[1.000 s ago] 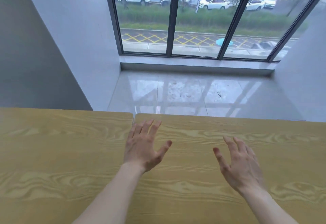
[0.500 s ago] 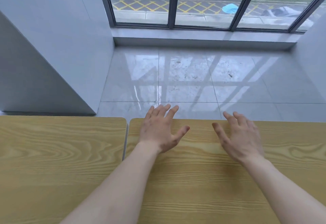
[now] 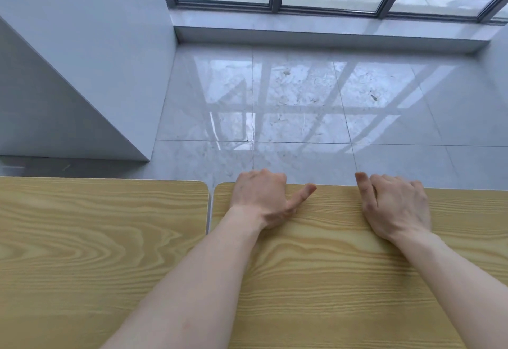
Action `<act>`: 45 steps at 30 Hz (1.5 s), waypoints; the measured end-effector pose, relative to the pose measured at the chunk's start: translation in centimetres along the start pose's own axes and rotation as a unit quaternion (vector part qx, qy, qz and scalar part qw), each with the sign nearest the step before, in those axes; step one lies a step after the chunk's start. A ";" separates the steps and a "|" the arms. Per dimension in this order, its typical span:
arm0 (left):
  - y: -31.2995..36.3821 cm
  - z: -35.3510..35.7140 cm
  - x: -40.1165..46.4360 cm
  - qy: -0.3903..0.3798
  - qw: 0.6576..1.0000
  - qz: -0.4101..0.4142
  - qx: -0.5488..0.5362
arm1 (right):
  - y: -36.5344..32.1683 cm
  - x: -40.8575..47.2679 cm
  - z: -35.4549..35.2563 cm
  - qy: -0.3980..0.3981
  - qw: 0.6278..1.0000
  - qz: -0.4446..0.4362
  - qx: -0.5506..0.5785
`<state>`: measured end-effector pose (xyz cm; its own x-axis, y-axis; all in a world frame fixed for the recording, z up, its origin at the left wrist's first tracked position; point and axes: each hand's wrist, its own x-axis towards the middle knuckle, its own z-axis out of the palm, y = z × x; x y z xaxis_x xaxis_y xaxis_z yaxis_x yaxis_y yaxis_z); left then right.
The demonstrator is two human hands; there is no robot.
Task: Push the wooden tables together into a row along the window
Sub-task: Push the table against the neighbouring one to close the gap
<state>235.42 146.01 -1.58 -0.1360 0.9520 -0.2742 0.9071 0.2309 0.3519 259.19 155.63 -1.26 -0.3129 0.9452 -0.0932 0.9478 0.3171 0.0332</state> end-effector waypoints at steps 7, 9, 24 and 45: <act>2.1 -0.4 -0.1 -0.023 0.999 -0.001 0.033 | 0.8 0.8 1.3 -0.052 0.998 -0.010 -0.038; 1.9 -0.8 0.0 -0.026 0.999 0.007 0.039 | 0.5 1.0 1.6 -0.037 0.998 -0.010 -0.040; 0.0 0.1 0.2 0.016 0.999 0.009 0.043 | -0.6 0.4 1.9 0.036 0.999 0.022 0.011; 0.6 -7.1 -15.4 0.167 0.983 -0.003 0.081 | -2.9 -14.7 -11.0 -0.031 0.996 -0.004 0.080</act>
<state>235.24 132.92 9.23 -0.2402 0.9698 0.0423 0.9535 0.2276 0.1974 260.36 141.68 10.94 -0.3207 0.9346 -0.1537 0.9445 0.3034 -0.1259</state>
